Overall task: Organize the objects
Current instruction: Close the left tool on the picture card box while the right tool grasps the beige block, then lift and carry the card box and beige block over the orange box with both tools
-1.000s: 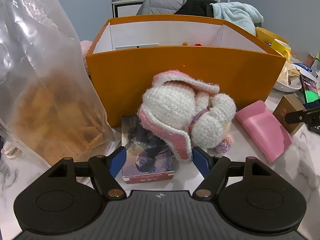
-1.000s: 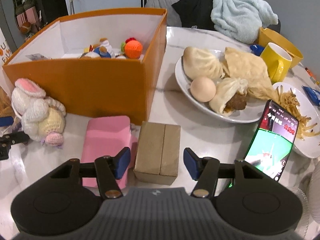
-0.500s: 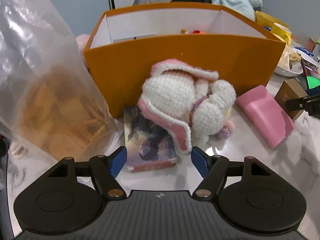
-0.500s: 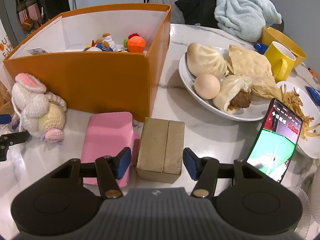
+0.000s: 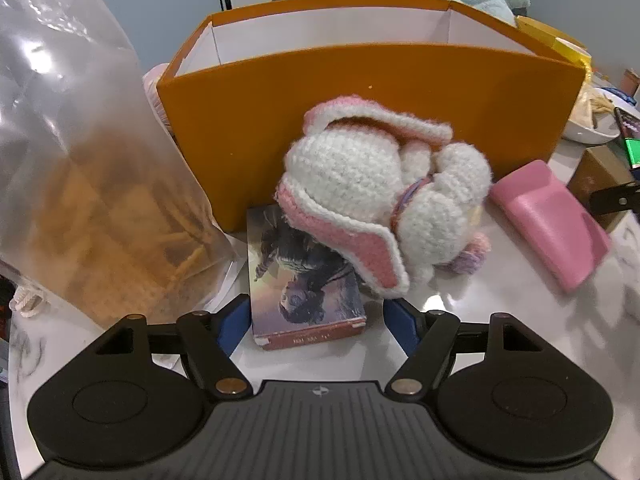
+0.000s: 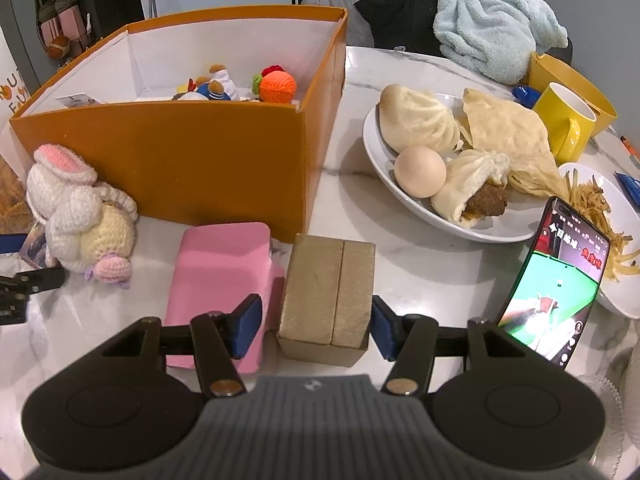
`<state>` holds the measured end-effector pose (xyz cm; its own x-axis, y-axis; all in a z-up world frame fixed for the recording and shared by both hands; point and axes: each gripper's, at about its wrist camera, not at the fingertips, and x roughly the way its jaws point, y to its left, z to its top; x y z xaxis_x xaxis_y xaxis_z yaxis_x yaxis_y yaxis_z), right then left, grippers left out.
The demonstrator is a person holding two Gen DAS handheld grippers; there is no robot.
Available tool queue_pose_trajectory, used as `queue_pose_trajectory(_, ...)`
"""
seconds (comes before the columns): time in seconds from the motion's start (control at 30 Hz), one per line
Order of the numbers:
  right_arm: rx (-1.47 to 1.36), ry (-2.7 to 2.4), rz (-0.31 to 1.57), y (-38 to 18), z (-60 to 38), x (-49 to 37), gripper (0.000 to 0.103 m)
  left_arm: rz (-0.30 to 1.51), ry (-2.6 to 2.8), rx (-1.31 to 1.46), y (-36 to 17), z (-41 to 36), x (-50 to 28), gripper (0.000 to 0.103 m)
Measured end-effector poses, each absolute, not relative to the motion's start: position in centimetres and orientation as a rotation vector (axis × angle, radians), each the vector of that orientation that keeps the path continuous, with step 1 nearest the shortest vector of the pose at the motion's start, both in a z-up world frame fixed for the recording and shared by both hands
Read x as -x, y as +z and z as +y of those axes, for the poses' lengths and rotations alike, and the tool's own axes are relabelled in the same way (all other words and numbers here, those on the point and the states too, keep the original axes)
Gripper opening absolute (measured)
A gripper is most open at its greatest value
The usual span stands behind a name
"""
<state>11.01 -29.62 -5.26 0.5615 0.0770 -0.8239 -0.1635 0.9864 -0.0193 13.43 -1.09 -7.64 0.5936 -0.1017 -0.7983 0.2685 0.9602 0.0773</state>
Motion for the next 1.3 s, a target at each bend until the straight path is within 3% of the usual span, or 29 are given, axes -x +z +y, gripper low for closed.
queue_pose_trajectory(0.1, 0.101, 0.141, 0.964, -5.3, -29.6, -11.0, 0.060, 0.888, -0.215, -0.164, -8.1, -0.9, -13.6, 0.086)
queue_pose_trajectory(0.33, 0.113, 0.143, 0.963, -6.0, -29.5, -11.3, 0.060, 0.861, -0.217, -0.113, -8.4, 0.3, -13.8, 0.078)
queue_pose_trajectory(0.57, 0.096, 0.141, 0.946, -6.2, -29.6, -11.4, 0.060, 0.822, -0.207, -0.101, -8.5, 1.0, -13.6, 0.079)
queue_pose_trajectory(0.67, 0.094, 0.141, 0.945, -6.2, -29.7, -11.5, 0.059, 0.839, -0.209, -0.099, -8.2, 1.3, -13.3, 0.070)
queue_pose_trajectory(0.77, 0.110, 0.130, 0.946, -6.3, -29.6, -11.5, 0.049, 0.863, -0.211, -0.100, -8.1, 1.2, -13.3, 0.070)
queue_pose_trajectory(1.3, 0.022, 0.149, 0.936, -4.4, -30.6, -10.9, 0.048, 0.983, -0.324, -0.177, -7.0, 1.0, -9.3, 0.069)
